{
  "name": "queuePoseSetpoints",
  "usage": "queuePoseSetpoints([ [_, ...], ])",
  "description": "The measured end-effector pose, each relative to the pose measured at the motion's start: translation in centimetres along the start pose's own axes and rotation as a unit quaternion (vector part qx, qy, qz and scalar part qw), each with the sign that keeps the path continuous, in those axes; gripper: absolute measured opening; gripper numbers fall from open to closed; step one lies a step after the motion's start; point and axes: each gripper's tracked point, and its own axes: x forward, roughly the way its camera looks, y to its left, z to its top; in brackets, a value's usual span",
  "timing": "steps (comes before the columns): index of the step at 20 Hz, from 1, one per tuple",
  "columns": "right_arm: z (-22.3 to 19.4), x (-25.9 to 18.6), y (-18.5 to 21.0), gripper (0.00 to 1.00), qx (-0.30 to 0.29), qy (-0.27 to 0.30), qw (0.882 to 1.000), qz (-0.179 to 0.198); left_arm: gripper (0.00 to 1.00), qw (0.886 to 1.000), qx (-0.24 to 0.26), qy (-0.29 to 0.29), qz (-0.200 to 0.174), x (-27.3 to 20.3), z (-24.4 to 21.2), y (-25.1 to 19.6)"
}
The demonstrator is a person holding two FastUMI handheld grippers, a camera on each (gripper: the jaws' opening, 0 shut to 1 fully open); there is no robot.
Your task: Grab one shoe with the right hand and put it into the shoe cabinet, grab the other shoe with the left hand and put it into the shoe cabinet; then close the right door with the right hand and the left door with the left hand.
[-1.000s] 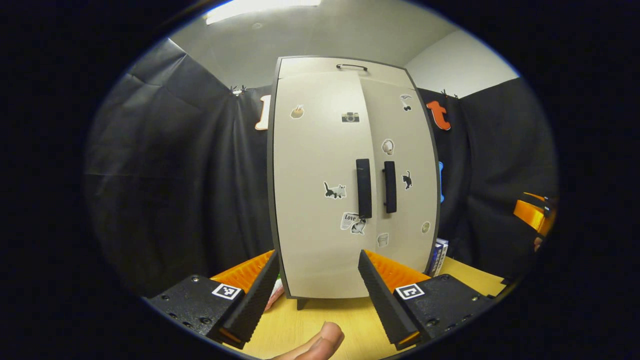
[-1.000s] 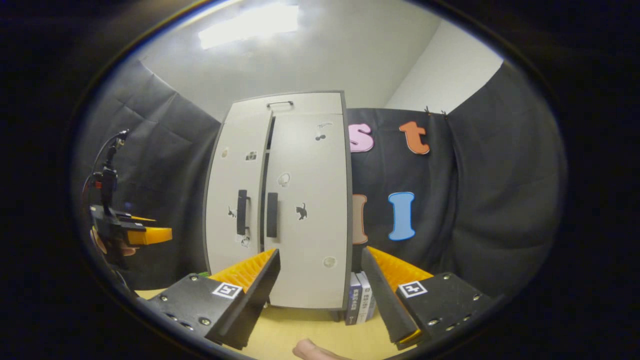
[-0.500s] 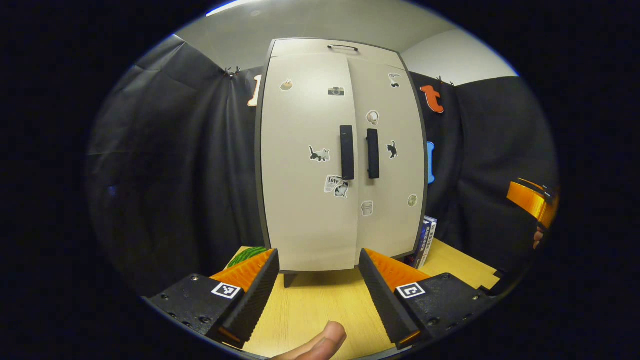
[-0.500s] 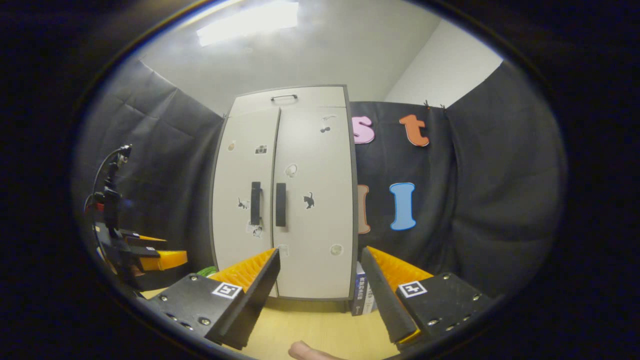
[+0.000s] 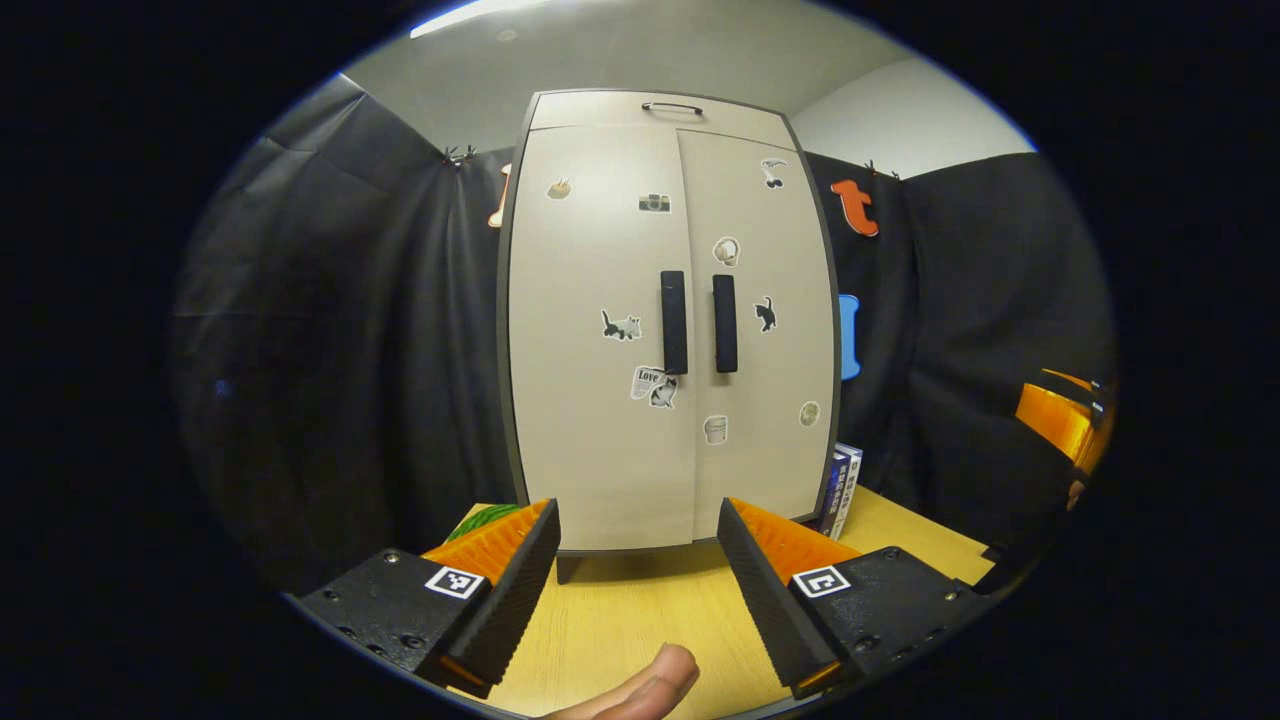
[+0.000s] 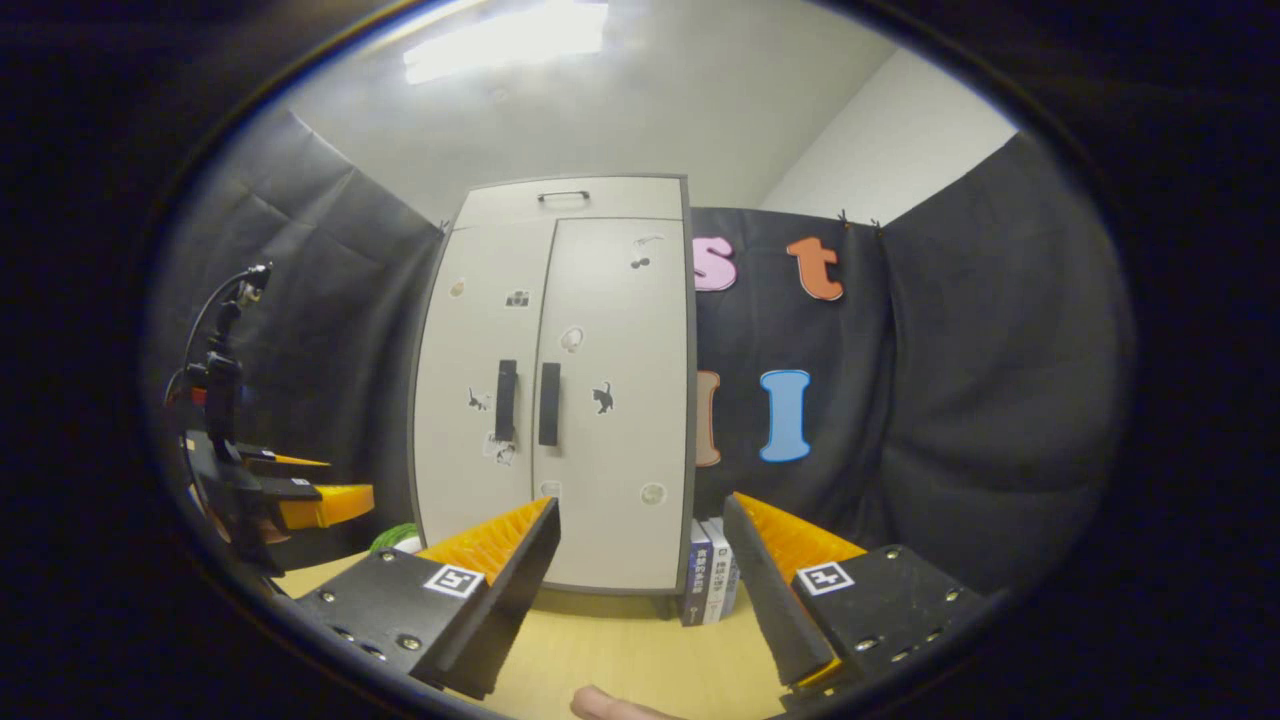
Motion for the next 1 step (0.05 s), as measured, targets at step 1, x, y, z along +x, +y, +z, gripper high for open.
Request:
queuePoseSetpoints([
  [1,0.02,-0.06,-0.16,0.98,0.001,0.000,1.000,0.000,0.96,1.000,0.001,0.000,0.000,-0.02,0.01,-0.04],
])
